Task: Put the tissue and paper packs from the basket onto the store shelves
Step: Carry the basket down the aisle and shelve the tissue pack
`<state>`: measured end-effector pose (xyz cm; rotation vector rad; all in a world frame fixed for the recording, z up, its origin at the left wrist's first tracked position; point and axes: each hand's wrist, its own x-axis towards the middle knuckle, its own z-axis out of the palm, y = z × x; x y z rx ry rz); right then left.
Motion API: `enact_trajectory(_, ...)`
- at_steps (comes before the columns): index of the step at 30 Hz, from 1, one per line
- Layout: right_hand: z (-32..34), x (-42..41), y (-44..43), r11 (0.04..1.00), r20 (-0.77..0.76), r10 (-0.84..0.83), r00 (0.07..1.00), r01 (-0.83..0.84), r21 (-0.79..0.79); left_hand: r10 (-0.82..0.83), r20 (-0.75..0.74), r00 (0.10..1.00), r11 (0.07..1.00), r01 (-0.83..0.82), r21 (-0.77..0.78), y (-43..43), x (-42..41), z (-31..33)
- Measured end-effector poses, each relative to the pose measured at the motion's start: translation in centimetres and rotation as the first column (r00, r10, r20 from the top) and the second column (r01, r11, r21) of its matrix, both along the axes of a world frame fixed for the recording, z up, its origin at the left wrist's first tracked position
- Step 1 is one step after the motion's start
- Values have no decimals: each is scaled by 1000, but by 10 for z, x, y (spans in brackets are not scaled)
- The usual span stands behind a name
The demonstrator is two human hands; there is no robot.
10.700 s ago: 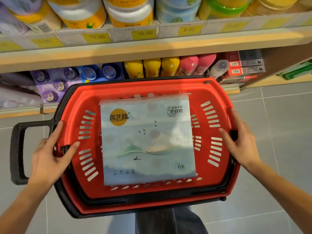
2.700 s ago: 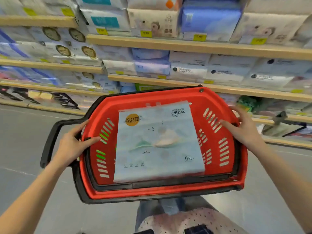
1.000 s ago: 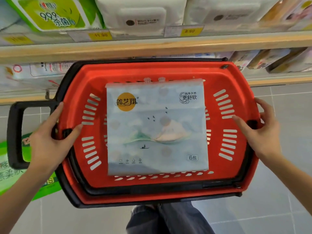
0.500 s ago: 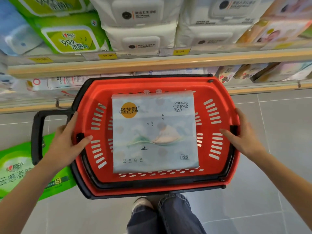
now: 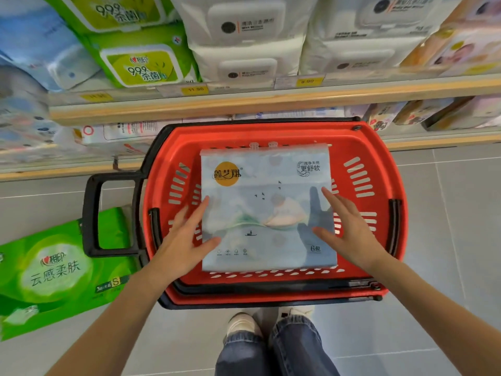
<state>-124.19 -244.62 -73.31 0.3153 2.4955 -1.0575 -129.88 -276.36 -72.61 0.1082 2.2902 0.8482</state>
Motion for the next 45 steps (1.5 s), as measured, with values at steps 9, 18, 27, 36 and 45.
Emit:
enact_trajectory(9,-40,-11,0,994,-94,38,995,-47,-94,178,98,979,955,-196,222,25,-8,-45)
enact_trajectory(18,-35,-13,-1,986,-105,-23,994,5,-169,225,6,974,943,-219,250,31,-5,-41)
enact_trajectory(27,66,-11,0,976,-160,-78,984,43,-213,209,-16,978,949,-198,245,32,-10,66)
enact_trajectory(36,277,-32,1,989,-426,-92,900,33,-144,186,-303,935,944,-85,317,32,-36,287)
enact_trajectory(45,489,12,-35,995,-702,-90,707,41,-87,148,-540,829,913,96,396,-1,-2,494)
